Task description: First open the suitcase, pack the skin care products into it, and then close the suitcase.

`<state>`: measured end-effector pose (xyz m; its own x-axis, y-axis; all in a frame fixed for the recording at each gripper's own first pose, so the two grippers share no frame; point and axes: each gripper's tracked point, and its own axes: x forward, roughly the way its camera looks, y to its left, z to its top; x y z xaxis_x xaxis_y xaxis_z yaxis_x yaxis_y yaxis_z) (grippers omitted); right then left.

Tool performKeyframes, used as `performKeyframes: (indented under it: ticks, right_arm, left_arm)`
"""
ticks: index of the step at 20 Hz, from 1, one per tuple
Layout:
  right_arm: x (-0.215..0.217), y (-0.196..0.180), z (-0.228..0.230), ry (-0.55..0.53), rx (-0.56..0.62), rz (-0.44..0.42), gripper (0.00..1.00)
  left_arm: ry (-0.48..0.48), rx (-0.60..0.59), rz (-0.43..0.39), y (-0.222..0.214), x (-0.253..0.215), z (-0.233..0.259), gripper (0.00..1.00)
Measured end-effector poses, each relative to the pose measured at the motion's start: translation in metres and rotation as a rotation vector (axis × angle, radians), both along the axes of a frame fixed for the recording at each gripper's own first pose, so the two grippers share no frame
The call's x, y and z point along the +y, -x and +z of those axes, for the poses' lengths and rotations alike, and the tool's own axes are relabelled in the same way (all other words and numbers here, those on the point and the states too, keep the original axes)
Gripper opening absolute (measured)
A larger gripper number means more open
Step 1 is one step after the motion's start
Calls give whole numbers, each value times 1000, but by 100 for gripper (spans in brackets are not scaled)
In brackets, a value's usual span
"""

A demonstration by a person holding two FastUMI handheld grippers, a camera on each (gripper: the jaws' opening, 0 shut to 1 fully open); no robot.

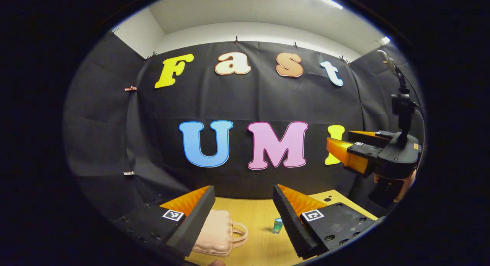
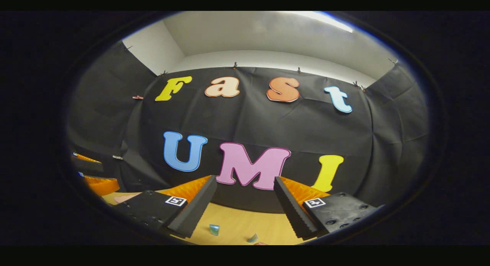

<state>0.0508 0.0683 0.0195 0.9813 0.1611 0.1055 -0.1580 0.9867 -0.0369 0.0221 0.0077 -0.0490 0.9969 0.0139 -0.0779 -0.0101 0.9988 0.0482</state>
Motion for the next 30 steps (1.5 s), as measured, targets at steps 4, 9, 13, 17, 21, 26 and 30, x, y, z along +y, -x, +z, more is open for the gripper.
performKeyframes:
  ticks: [4,9,13,17,21,26,30]
  right_arm:
    - [-1,-2,-3,-14,11,-1,95]
    - [-16,2,-5,8,12,-42,94]
    - [-46,12,-16,66,22,-160,95]
    - [-63,24,-33,129,53,-251,94]
    - [-58,18,-64,176,103,-211,95]
    - [-67,-7,-104,184,153,-122,94]
    - [-91,-23,-142,154,246,-101,94]
  left_arm:
    - [7,5,13,-1,3,-2,96]
    - [10,55,-20,-23,2,-42,96]
    - [29,174,-83,-55,-3,-107,96]
    - [78,352,-70,-88,5,-191,96]
    - [60,467,-34,-123,9,-249,96]
    - [63,650,82,-154,10,-323,96]
    - [52,768,159,-164,10,-377,97]
